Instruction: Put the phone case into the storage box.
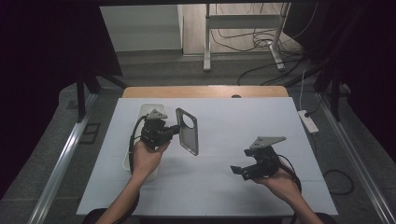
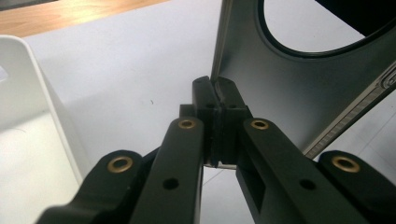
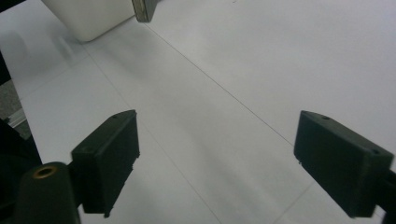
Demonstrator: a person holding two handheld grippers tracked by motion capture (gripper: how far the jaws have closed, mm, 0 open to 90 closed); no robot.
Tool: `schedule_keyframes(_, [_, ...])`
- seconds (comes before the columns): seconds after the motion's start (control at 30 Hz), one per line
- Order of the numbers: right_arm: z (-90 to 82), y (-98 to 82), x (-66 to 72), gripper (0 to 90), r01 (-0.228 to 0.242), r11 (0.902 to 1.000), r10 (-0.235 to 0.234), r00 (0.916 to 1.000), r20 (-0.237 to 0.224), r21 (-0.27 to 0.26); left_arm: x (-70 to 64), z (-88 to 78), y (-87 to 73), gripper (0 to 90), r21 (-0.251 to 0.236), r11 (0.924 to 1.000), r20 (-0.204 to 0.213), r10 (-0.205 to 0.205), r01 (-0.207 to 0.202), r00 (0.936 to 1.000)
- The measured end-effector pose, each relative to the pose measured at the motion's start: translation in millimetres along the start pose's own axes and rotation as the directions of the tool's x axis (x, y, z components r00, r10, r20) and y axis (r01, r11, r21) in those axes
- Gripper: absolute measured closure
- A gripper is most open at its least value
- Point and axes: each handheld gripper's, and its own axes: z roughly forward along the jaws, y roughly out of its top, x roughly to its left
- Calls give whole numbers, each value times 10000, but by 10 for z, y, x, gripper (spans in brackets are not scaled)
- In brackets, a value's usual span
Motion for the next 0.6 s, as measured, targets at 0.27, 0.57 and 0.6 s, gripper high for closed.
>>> schedule_keyframes(0.27, [-85, -44, -47, 119, -227, 9997, 227, 9997, 25, -76, 50, -32, 77, 894, 56, 10000, -68, 36, -36, 10000])
schedule_keyframes(0.57, [-212, -172, -92, 90, -445, 9990, 447, 9988, 216, -88, 132, -66, 140, 894, 80, 9999, -212, -99, 101, 9997])
schedule_keyframes(0.6, [-222, -182, -94, 83, -472, 9989, 473, 9986, 253, -66, 137, -70, 148, 894, 90, 9999, -232, -105, 107, 9997])
